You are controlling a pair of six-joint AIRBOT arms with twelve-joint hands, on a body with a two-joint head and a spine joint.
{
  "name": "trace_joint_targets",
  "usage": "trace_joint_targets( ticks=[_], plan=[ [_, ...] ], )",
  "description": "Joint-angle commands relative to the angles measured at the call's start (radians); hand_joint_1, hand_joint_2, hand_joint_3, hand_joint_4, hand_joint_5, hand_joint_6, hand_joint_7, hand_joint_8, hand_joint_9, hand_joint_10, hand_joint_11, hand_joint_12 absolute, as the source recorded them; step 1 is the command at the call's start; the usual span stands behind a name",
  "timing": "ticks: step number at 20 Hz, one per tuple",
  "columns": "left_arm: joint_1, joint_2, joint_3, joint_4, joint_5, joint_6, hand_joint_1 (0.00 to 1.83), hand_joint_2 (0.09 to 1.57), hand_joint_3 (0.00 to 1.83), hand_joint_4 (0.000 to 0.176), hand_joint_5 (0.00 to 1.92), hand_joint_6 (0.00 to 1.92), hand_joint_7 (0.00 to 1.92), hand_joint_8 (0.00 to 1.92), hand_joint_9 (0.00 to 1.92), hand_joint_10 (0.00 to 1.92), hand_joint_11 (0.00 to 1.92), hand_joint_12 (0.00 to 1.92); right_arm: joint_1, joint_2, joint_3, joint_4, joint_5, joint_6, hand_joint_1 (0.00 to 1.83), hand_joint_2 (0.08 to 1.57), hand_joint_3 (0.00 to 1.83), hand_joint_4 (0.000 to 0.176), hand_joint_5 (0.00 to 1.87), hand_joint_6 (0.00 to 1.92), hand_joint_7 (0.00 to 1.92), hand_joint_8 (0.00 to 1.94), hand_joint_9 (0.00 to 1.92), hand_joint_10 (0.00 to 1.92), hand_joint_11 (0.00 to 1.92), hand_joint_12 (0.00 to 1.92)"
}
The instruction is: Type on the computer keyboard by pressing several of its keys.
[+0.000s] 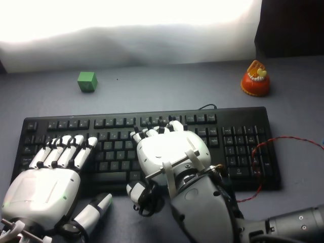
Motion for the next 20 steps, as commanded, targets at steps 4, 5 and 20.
trace_joint_targets(
  ticks=[4, 5, 20],
  plan=[
    [-0.003, -0.001, 0.002, 0.043, -0.076, 0.004, 0.41, 1.29, 0.0, 0.019, 0.08, 0.01, 0.07, 0.0, 0.05, 0.01, 0.0, 0.26, 0.02, 0.017, -0.008, -0.068, 0.017, -0.004, 0.72, 1.21, 0.0, 0.0, 0.28, 0.01, 0.3, 0.0, 0.28, 0.01, 0.0, 0.82],
    [-0.005, -0.001, 0.002, 0.041, -0.073, 0.005, 0.37, 1.29, 0.0, 0.021, 0.08, 0.0, 0.08, 0.01, 0.06, 0.01, 0.0, 0.27, 0.019, 0.018, -0.007, -0.068, 0.001, -0.006, 0.71, 1.21, 0.0, 0.0, 0.26, 0.0, 0.28, 0.0, 0.26, 0.0, 0.0, 0.8],
    [-0.021, 0.006, 0.008, 0.037, -0.052, 0.008, 0.01, 1.32, 0.0, 0.013, 0.17, 0.03, 0.1, 0.01, 0.06, 0.01, 0.0, 0.24, 0.024, 0.012, 0.011, -0.067, -0.062, 0.004, 0.55, 1.22, 0.0, 0.0, 0.49, 0.08, 0.37, 0.02, 0.32, 0.02, 0.0, 0.94]
  ],
)
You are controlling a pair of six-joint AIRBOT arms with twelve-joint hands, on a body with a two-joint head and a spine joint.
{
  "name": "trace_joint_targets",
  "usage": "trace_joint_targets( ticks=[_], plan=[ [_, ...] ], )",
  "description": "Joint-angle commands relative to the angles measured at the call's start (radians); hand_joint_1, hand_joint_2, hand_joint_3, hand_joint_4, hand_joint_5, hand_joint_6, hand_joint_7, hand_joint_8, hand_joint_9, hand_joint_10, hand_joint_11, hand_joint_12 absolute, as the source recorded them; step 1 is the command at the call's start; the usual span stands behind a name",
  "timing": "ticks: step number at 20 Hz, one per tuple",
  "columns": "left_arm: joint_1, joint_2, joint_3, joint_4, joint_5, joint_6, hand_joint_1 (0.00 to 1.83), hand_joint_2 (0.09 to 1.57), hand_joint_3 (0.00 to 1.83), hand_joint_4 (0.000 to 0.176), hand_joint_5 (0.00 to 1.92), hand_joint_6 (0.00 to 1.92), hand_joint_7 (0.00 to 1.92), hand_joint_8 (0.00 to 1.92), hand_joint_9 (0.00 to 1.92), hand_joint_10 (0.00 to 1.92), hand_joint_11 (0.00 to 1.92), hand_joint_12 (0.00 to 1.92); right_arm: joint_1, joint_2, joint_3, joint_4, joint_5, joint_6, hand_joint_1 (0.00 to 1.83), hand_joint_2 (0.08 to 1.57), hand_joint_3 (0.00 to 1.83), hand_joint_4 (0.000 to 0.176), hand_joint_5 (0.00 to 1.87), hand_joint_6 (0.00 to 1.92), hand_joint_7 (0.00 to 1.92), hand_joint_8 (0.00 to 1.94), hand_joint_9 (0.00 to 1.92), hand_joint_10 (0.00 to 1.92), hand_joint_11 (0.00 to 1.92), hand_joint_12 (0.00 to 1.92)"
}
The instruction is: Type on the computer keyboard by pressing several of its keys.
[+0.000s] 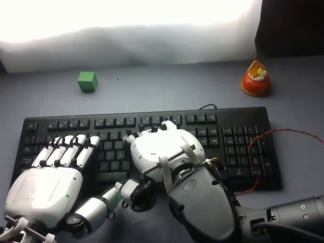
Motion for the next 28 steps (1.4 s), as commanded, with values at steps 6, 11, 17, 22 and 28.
trace_joint_targets(
  ticks=[6, 11, 17, 22, 28],
  plan=[
    [-0.008, 0.006, 0.008, 0.047, -0.074, -0.004, 0.06, 1.31, 0.0, 0.012, 0.23, 0.0, 0.4, 0.02, 0.21, 0.02, 0.0, 0.19, 0.01, 0.004, 0.002, -0.08, 0.026, 0.003, 0.59, 1.24, 0.0, 0.0, 0.57, 0.02, 0.86, 0.07, 0.78, 0.27, 0.0, 1.16],
    [-0.01, 0.006, 0.008, 0.047, -0.074, -0.005, 0.0, 1.33, 0.0, 0.0, 0.57, 0.06, 0.35, 0.0, 0.26, 0.0, 0.0, 0.42, 0.012, 0.003, 0.013, -0.065, 0.02, 0.016, 0.56, 1.24, 0.0, 0.0, 1.06, 0.14, 0.63, 0.0, 0.4, 0.36, 0.0, 1.41],
    [-0.014, 0.006, 0.009, 0.047, -0.074, -0.005, 0.08, 1.32, 0.0, 0.01, 0.31, 0.0, 0.61, 0.0, 0.43, 0.02, 0.0, 0.53, 0.016, 0.005, 0.02, -0.048, 0.008, 0.02, 0.55, 1.26, 0.0, 0.0, 0.76, 0.15, 0.84, 0.01, 0.54, 0.74, 0.05, 1.56],
    [-0.015, 0.007, 0.008, 0.048, -0.074, -0.006, 0.1, 1.33, 0.0, 0.0, 0.54, 0.05, 0.38, 0.01, 0.31, 0.0, 0.0, 0.64, 0.023, 0.008, 0.021, -0.048, 0.011, 0.027, 0.54, 1.25, 0.0, 0.0, 0.8, 0.22, 0.67, 0.01, 0.47, 0.5, 0.0, 1.53],
    [-0.014, 0.008, 0.008, 0.053, -0.075, -0.008, 0.06, 1.33, 0.0, 0.0, 0.49, 0.05, 0.33, 0.0, 0.36, 0.0, 0.0, 1.06, 0.027, 0.011, 0.023, -0.048, 0.012, 0.029, 0.49, 1.27, 0.0, 0.0, 0.77, 0.09, 0.67, 0.0, 0.43, 0.36, 0.0, 1.52]
  ],
)
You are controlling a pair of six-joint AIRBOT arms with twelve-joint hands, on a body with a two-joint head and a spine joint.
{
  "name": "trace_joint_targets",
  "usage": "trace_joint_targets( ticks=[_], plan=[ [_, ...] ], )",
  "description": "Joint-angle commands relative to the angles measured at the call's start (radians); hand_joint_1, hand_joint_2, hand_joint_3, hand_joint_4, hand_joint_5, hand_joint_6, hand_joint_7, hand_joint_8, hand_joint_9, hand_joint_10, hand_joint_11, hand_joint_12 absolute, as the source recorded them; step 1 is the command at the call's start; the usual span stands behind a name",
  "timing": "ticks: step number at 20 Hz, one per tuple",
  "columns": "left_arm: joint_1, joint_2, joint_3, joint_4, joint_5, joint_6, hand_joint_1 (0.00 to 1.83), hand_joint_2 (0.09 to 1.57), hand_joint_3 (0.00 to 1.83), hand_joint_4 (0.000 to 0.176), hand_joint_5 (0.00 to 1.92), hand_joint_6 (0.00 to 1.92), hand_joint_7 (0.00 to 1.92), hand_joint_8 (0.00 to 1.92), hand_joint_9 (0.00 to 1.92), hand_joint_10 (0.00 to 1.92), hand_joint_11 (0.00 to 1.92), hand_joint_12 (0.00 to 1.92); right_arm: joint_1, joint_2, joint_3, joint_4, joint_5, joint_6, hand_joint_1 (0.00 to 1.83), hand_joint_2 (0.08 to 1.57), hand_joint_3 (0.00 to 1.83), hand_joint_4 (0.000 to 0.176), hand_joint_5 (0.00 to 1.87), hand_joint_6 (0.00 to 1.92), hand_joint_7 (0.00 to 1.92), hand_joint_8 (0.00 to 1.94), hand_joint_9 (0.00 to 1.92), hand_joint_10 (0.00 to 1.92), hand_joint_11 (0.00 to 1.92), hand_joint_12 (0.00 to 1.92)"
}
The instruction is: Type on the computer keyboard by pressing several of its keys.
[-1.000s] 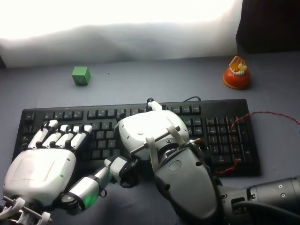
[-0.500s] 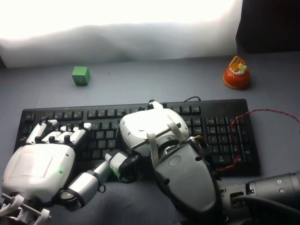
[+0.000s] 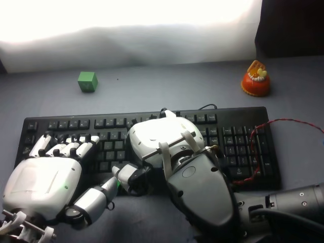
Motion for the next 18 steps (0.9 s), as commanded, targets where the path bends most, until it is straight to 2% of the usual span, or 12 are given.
trace_joint_targets(
  ticks=[1, 2, 3, 5, 13, 18],
  plan=[
    [0.0, 0.002, 0.002, 0.032, -0.048, -0.001, 0.06, 1.33, 0.0, 0.005, 0.45, 0.03, 0.36, 0.01, 0.38, 0.01, 0.0, 1.06, 0.008, 0.007, -0.001, -0.047, 0.026, 0.002, 0.49, 1.27, 0.0, 0.0, 0.74, 0.06, 0.66, 0.0, 0.47, 0.32, 0.0, 1.5],
    [0.0, 0.003, 0.002, 0.033, -0.048, -0.001, 0.06, 1.33, 0.0, 0.005, 0.45, 0.03, 0.36, 0.01, 0.38, 0.01, 0.0, 1.06, 0.012, 0.01, -0.002, -0.047, 0.027, 0.003, 0.49, 1.27, 0.0, 0.0, 0.74, 0.06, 0.66, 0.0, 0.47, 0.32, 0.0, 1.5],
    [0.0, 0.005, 0.001, 0.034, -0.048, -0.001, 0.06, 1.33, 0.0, 0.021, 0.4, 0.0, 0.35, 0.01, 0.37, 0.01, 0.0, 1.04, 0.018, 0.018, -0.009, -0.045, 0.027, 0.006, 0.5, 1.27, 0.0, 0.0, 0.71, 0.04, 0.66, 0.0, 0.51, 0.31, 0.01, 1.5],
    [0.0, 0.007, 0.001, 0.034, -0.048, -0.001, 0.06, 1.33, 0.0, 0.034, 0.35, 0.0, 0.34, 0.0, 0.39, 0.01, 0.0, 1.04, 0.02, 0.027, -0.02, -0.043, 0.027, 0.008, 0.48, 1.27, 0.0, 0.0, 0.66, 0.02, 0.65, 0.0, 0.53, 0.3, 0.02, 1.51],
    [-0.02, 0.039, 0.008, 0.074, -0.049, 0.017, 0.08, 1.33, 0.0, 0.037, 0.32, 0.0, 0.34, 0.0, 0.39, 0.01, 0.0, 1.06, 0.036, 0.051, -0.038, -0.043, 0.035, 0.005, 0.54, 1.26, 0.0, 0.0, 0.66, 0.01, 0.66, 0.0, 0.56, 0.3, 0.03, 1.53],
    [-0.034, 0.067, 0.016, 0.118, -0.09, 0.044, 0.11, 1.32, 0.0, 0.04, 0.32, 0.0, 0.34, 0.0, 0.4, 0.01, 0.0, 1.06, 0.087, 0.14, -0.127, -0.043, 0.046, -0.004, 0.52, 1.27, 0.0, 0.0, 0.66, 0.01, 0.65, 0.0, 0.55, 0.29, 0.02, 1.53]
  ],
)
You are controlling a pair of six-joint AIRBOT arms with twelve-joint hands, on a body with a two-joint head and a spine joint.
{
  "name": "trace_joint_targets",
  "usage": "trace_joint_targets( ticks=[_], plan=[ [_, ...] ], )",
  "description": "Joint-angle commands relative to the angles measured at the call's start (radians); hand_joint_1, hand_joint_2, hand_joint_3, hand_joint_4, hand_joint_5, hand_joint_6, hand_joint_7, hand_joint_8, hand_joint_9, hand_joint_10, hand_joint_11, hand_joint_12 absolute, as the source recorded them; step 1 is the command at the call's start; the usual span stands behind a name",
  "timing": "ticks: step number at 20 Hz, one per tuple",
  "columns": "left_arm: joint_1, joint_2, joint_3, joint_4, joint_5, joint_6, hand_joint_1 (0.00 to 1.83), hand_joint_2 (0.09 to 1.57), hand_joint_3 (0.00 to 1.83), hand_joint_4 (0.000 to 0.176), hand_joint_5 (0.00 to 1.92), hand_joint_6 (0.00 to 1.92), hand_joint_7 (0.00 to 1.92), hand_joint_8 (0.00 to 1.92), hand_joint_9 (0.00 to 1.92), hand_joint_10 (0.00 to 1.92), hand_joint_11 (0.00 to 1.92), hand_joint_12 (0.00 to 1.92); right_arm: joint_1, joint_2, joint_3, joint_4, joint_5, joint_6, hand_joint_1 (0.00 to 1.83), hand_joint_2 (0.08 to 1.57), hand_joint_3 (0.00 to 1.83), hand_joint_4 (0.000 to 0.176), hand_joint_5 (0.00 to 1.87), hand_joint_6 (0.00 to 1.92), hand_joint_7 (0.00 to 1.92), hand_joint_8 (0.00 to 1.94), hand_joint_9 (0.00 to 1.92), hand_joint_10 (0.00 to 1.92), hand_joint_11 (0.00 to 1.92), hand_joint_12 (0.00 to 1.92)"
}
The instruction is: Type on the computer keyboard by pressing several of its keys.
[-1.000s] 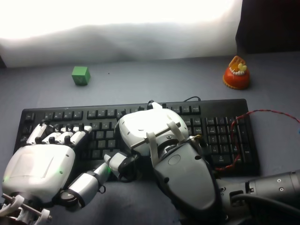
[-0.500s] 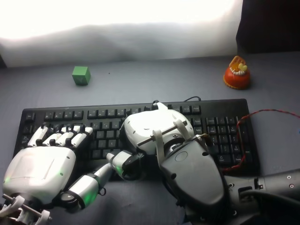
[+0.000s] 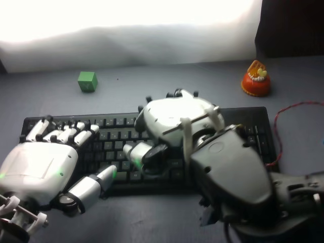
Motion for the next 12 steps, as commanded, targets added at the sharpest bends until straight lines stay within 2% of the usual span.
trace_joint_targets(
  ticks=[1, 5, 8, 12],
  plan=[
    [-0.007, 0.009, 0.005, 0.062, -0.143, 0.014, 0.1, 1.32, 0.0, 0.042, 0.32, 0.0, 0.34, 0.0, 0.4, 0.01, 0.0, 1.07, 0.017, 0.019, -0.018, -0.078, 0.028, -0.018, 0.56, 1.26, 0.0, 0.0, 0.67, 0.02, 0.66, 0.0, 0.55, 0.29, 0.02, 1.53],
    [-0.001, 0.009, 0.007, 0.103, -0.174, 0.062, 0.08, 1.32, 0.0, 0.047, 0.3, 0.0, 0.33, 0.0, 0.39, 0.0, 0.0, 1.07, 0.038, 0.13, -0.096, -0.078, -0.001, -0.062, 0.55, 1.26, 0.0, 0.0, 0.67, 0.02, 0.67, 0.01, 0.55, 0.29, 0.03, 1.53],
    [0.017, -0.003, 0.011, 0.112, -0.226, 0.097, 0.09, 1.33, 0.0, 0.04, 0.31, 0.0, 0.31, 0.0, 0.37, 0.0, 0.0, 1.05, 0.044, 0.255, -0.17, -0.078, -0.082, -0.074, 0.54, 1.26, 0.0, 0.0, 0.66, 0.01, 0.66, 0.0, 0.56, 0.29, 0.03, 1.52],
    [0.031, -0.027, 0.033, 0.121, -0.256, 0.113, 0.08, 1.32, 0.0, 0.038, 0.32, 0.0, 0.33, 0.0, 0.38, 0.0, 0.0, 1.05, 0.046, 0.35, -0.225, -0.078, -0.133, -0.096, 0.57, 1.26, 0.0, 0.0, 0.68, 0.02, 0.68, 0.01, 0.56, 0.29, 0.03, 1.53]
  ],
)
